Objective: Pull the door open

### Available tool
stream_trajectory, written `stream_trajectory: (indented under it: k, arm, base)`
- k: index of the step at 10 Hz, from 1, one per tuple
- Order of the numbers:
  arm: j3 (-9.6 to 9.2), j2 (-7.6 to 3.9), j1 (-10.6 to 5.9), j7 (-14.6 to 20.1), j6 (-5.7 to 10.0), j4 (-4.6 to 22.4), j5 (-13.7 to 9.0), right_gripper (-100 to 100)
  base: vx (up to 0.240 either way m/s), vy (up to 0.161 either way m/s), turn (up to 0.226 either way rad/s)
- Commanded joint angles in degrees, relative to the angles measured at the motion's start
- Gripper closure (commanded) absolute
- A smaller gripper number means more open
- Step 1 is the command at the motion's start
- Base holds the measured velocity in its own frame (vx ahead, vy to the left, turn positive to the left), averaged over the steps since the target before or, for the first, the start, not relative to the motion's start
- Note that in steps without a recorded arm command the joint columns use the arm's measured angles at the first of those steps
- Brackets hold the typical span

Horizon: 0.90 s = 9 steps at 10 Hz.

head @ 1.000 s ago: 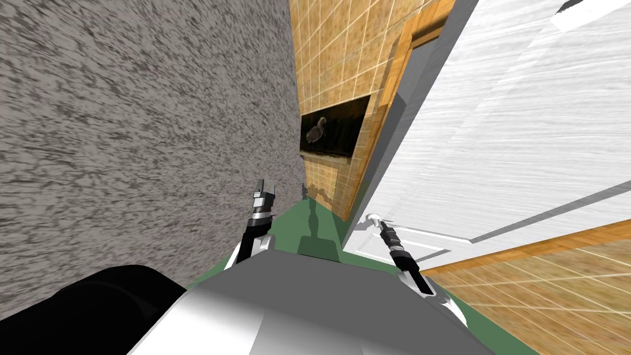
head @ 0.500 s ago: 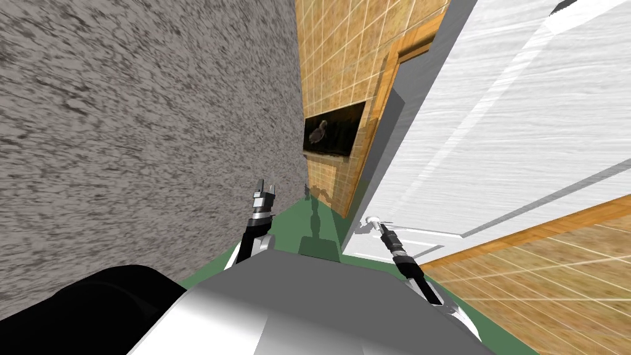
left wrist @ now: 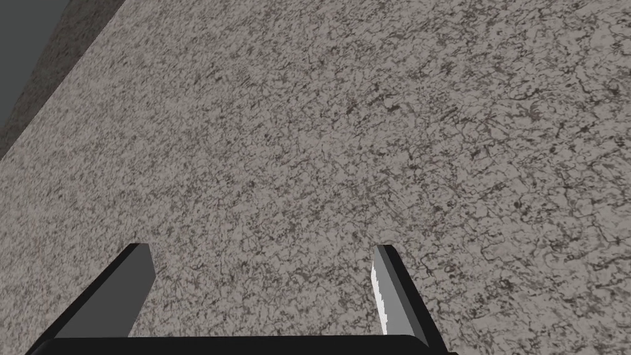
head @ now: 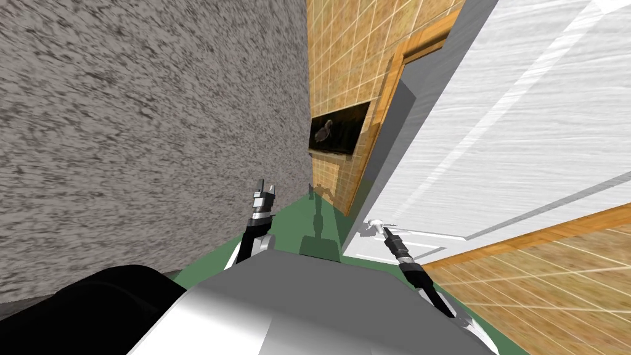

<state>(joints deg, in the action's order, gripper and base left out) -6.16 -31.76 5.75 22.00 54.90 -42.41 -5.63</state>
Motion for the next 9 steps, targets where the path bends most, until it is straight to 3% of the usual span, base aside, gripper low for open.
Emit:
stream_trajectory:
  k: [1, 4, 5, 9]
  arm:
    - [-0.47, -1.19, 1.23, 0.95, 1.84, 0.06, 0.01, 100]
    - [-1.13, -2.5, 2.57, 2.03, 4.39, 0.53, 0.02, 100]
    - [-1.06, -2.16, 2.51, 1.78, 3.52, 0.14, 0.03, 100]
    - [-1.65, -3.16, 3.98, 2.58, 7.02, 1.64, -0.1, 100]
  base:
    - [-0.221, -0.072, 0.18]
    - [-0.194, -0.057, 0.117]
    - [-0.074, -0.017, 0.013]
    - [-0.149, -0.071, 0.158]
